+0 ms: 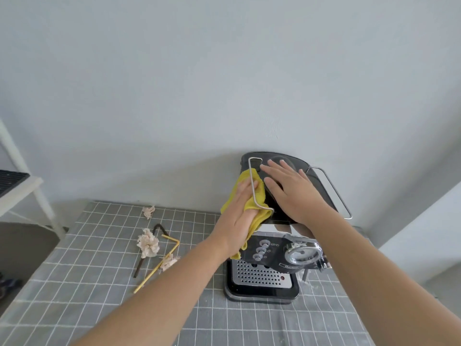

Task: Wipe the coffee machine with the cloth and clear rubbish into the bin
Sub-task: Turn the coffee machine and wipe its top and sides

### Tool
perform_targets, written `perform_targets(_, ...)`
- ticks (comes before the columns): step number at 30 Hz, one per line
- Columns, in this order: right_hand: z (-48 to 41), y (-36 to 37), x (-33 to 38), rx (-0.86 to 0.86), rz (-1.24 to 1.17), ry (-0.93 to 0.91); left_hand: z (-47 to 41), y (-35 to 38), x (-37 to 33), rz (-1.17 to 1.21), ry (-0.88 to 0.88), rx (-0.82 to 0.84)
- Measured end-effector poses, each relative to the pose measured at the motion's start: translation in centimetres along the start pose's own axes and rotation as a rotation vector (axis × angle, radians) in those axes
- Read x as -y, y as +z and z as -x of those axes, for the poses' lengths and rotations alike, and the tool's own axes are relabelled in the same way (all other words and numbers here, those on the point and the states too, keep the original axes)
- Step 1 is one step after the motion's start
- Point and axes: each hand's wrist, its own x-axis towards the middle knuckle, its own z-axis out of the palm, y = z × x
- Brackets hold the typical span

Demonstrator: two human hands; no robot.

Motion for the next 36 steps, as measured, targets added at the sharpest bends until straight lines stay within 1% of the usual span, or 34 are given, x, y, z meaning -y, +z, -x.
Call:
perform_targets(3,-0.1,0.0,-0.2,0.049,-0.033,-0.02,3.0,0.6,0.3,0.065,0.055,-0.006)
perform_targets(6,-0.3,-0.3,0.4,0.061,-0.088,-0.005,3.4,0.9,0.5,0.153,0.023,-0.011)
perform_targets(8,-0.6,-0.3,1.2,0.076,-0.104,0.003,2.2,1.1,0.7,0.221,-0.015,-0.036)
perform_targets(10,-0.7,0.1,1.9,0.069,0.01,-0.011,0.5,1.0,0.9,0.264,-0.042,-0.061)
perform_targets(12,-0.6,0.6,2.2,0.049,0.085,-0.019,-1.6,0.4,1.2,0.251,-0.067,-0.072)
perform_targets(17,-0.3,0.7,2.5,0.043,0.074,-0.062,-5.5,-1.4,1.6,0.219,-0.15,-0.04)
perform_targets(19,-0.5,0.9,2.5,0.054,0.058,-0.066,-4.3,-1.1,1.2,0.261,-0.131,-0.044)
perform_targets(22,-0.6,0.9,2.3,0.045,0.039,-0.059,1.5,1.7,0.4,0.439,-0.118,-0.047)
perform_targets(24,-0.6,0.9,2.3,0.043,0.036,-0.057,6.1,3.9,0.5,0.465,-0.102,-0.108)
perform_targets(26,-0.5,0.8,2.3,0.043,0.018,-0.058,7.9,5.2,1.0,0.45,-0.081,-0.181)
perform_targets(28,-0.5,0.8,2.4,0.049,-0.002,-0.052,6.4,4.6,1.2,0.469,-0.105,-0.155)
perform_targets(31,-0.4,0.8,2.5,0.045,-0.015,-0.047,0.9,2.6,1.8,0.445,-0.153,-0.132)
perform_targets(33,-0.3,0.7,2.7,0.046,-0.018,-0.049,-1.6,1.7,2.2,0.408,-0.174,-0.157)
perform_targets(36,-0.3,0.4,2.7,0.075,-0.02,-0.06,0.7,2.8,1.4,0.44,-0.186,-0.192)
